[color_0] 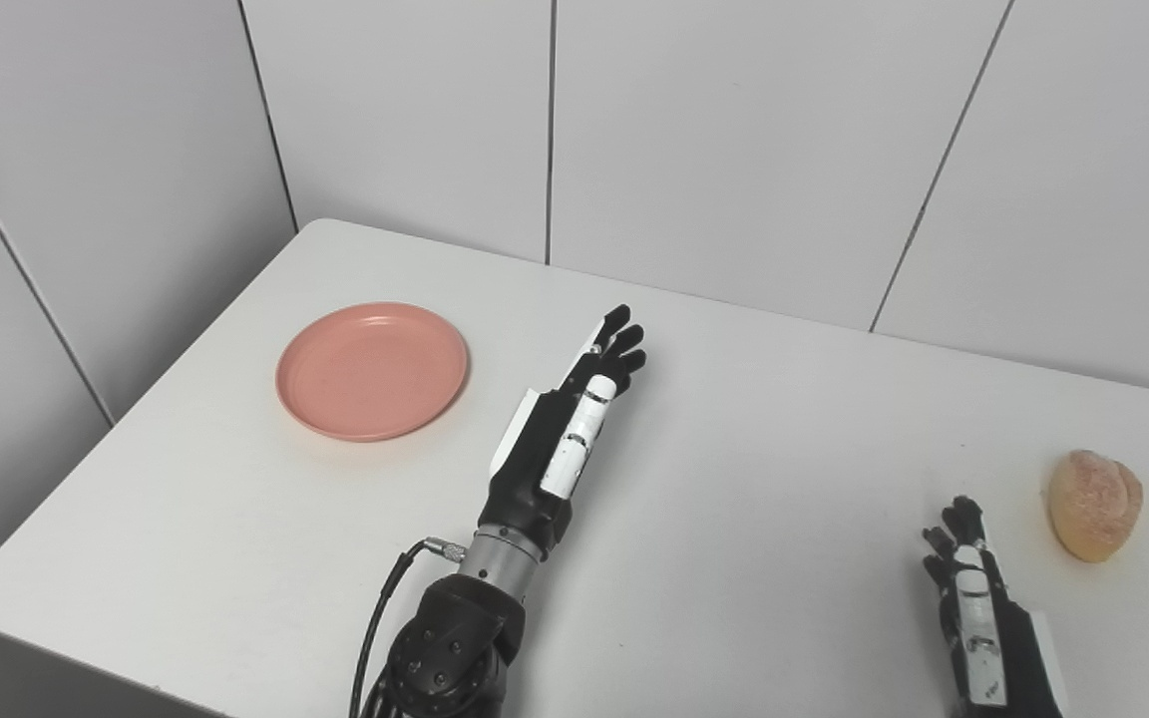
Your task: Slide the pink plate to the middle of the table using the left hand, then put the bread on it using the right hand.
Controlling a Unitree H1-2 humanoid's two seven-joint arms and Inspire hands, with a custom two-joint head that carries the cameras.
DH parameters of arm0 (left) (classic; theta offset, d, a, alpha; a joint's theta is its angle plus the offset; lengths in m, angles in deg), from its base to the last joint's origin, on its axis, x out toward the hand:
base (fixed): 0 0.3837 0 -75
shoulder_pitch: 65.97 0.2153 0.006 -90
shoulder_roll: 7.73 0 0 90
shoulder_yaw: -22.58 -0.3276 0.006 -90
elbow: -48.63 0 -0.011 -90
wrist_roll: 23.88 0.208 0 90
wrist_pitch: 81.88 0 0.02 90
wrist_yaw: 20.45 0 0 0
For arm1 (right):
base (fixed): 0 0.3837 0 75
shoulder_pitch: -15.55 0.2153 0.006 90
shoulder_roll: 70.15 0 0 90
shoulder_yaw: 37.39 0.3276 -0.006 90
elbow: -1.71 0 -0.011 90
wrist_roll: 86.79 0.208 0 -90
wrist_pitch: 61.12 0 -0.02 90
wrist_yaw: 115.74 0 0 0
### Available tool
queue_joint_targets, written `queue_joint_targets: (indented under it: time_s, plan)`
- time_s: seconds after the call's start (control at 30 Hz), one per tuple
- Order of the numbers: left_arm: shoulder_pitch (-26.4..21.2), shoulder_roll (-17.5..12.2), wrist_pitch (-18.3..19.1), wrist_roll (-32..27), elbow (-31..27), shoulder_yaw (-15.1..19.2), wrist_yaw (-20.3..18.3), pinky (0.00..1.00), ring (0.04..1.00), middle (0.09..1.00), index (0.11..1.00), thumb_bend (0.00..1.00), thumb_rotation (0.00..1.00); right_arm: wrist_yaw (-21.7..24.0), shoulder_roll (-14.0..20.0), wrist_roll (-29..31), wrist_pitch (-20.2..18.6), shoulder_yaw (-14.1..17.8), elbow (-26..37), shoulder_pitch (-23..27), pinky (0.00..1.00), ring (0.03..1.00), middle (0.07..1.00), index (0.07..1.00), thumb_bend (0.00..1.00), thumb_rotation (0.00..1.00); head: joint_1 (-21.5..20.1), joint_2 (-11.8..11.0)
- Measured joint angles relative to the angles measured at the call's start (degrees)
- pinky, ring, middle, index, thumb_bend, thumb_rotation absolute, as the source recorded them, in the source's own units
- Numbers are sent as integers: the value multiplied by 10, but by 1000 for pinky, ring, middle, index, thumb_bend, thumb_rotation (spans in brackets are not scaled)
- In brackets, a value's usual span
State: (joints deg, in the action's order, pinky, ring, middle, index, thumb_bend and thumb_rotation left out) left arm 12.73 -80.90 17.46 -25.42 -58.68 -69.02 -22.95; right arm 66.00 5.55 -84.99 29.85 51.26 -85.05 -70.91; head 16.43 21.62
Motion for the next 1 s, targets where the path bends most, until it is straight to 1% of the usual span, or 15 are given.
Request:
queue_joint_targets:
  time_s: [0.07, 0.23, 0.43, 0.53, 0.63, 0.7, 0.77, 0.9, 1.0]
  plan:
    - [-11, -7, 1, -12, -1, 12, 0, 983, 953, 966, 949, 533, 1000, 2, 2, 1, 1, 0, -2, 1, 984, 968, 984, 979, 181, 1000, 3, -2]
    - [-26, -20, 4, -36, 0, 45, 3, 979, 954, 967, 952, 554, 1000, 8, 7, 3, 3, 2, -6, 4, 990, 973, 991, 984, 172, 1000, 12, -6]
    - [-52, -40, 4, -48, 13, 77, 8, 987, 957, 964, 942, 503, 1000, 8, 9, 2, 3, 2, -6, 5, 987, 972, 990, 986, 158, 1000, 19, -10]
    - [-65, -49, 4, -60, 17, 95, 14, 999, 974, 983, 960, 496, 1000, 8, 9, 1, 3, 2, -6, 5, 991, 974, 992, 988, 156, 1000, 18, -10]
    - [-75, -66, 4, -66, 17, 108, 15, 1000, 986, 995, 978, 503, 1000, 8, 9, 1, 3, 2, -6, 5, 998, 977, 993, 991, 161, 1000, 19, -10]
    - [-81, -79, 4, -73, 18, 118, 15, 1000, 976, 989, 974, 507, 1000, 8, 9, 1, 3, 2, -6, 5, 999, 976, 992, 989, 161, 1000, 20, -11]
    - [-86, -84, 4, -77, 20, 130, 22, 972, 957, 969, 952, 505, 1000, 8, 9, 2, 3, 2, -5, 5, 1000, 979, 995, 993, 159, 1000, 21, -11]
    - [-93, -100, 5, -86, 36, 157, 29, 983, 963, 967, 949, 500, 1000, 8, 9, 5, 3, 2, -5, 5, 1000, 977, 992, 989, 155, 1000, 26, -11]
    - [-100, -117, 5, -94, 50, 173, 29, 963, 957, 957, 936, 490, 1000, 8, 9, 5, 3, 3, -4, 4, 1000, 981, 995, 990, 146, 1000, 31, -13]
